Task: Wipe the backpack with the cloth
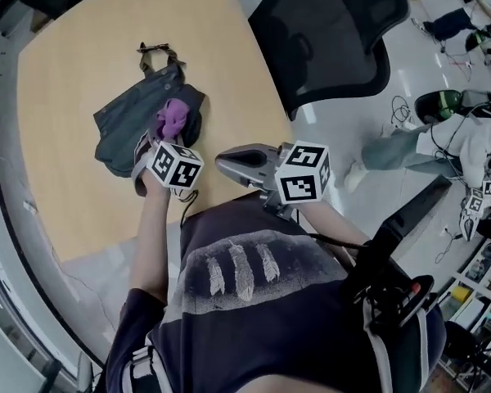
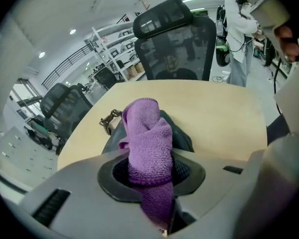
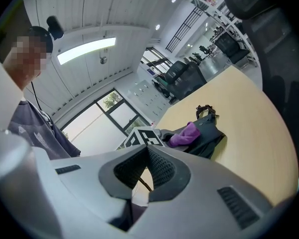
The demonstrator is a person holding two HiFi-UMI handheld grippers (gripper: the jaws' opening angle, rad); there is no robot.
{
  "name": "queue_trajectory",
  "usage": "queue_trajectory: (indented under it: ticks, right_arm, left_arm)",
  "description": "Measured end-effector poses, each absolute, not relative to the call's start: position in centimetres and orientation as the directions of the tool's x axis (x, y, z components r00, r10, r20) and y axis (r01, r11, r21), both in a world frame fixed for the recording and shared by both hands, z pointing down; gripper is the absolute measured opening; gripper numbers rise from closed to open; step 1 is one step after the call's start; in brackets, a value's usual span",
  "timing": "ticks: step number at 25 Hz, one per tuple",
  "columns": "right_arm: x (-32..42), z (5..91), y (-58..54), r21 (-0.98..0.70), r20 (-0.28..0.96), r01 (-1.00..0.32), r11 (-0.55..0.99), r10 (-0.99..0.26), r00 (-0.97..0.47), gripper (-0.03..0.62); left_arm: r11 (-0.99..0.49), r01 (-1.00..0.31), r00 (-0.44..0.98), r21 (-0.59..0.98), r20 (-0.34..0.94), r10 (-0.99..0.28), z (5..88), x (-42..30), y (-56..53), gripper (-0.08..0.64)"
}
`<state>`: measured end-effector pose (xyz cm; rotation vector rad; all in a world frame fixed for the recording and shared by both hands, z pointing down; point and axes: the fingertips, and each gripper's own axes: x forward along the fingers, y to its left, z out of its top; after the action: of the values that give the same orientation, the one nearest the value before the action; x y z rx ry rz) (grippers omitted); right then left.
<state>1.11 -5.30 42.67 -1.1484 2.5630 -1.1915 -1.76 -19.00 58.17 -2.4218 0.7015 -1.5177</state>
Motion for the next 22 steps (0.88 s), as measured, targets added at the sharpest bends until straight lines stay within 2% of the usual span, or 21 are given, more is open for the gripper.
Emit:
queue_trajectory:
  ticks: [2, 3, 8, 10, 12, 15, 17, 22]
  right_arm:
    - [0.9, 42.2, -5.7, -0.662, 0.245, -0.670, 0.336, -0.747, -0.617, 0.003]
    - [1.2, 41.9, -5.8, -0.652, 0.254, -0.685, 0.325, -0.758, -0.601, 0.003]
    - [4.3, 40.1, -4.5, -0.644, 0.213, -0.644, 0.414, -0.711, -0.670, 0.003]
    - [4.6, 39.9, -5.1, -0.653, 0.212, -0.636, 0.411, -0.707, -0.675, 0.003]
    - [3.2, 39.4, -6.1, -0.665, 0.209, -0.635, 0.394, -0.717, -0.664, 0.003]
    - [0.6, 37.9, -6.5, -0.685, 0.179, -0.630, 0.366, -0.754, -0.632, 0.003]
    - [0.6, 37.8, -6.3, -0.691, 0.157, -0.635, 0.346, -0.786, -0.599, 0.003]
    - [1.6, 39.9, -8.7, -0.680, 0.116, -0.646, 0.346, -0.820, -0.561, 0.003]
  left_arm:
    - [-0.904, -0.171, 0.468, -0.391, 0.775, -0.424, 58.0, 1.3, -18.9, 0.118]
    - [-0.913, -0.154, 0.501, -0.379, 0.766, -0.402, 57.7, 2.5, -18.6, 0.118]
    - [-0.896, -0.264, 0.531, -0.356, 0.722, -0.444, 53.8, 4.6, -16.7, 0.118]
    - [-0.908, -0.312, 0.583, -0.280, 0.698, -0.416, 52.4, 4.3, -16.6, 0.118]
    - [-0.935, -0.323, 0.700, -0.143, 0.629, -0.338, 49.7, 2.9, -16.0, 0.118]
    - [-0.963, -0.269, 0.865, 0.030, 0.448, -0.228, 44.0, -0.1, -13.9, 0.118]
    - [-0.972, -0.225, 0.915, 0.070, 0.359, -0.185, 42.2, -0.8, -12.6, 0.118]
    - [-0.979, -0.184, 0.957, 0.086, 0.243, -0.159, 42.6, -1.1, -13.8, 0.118]
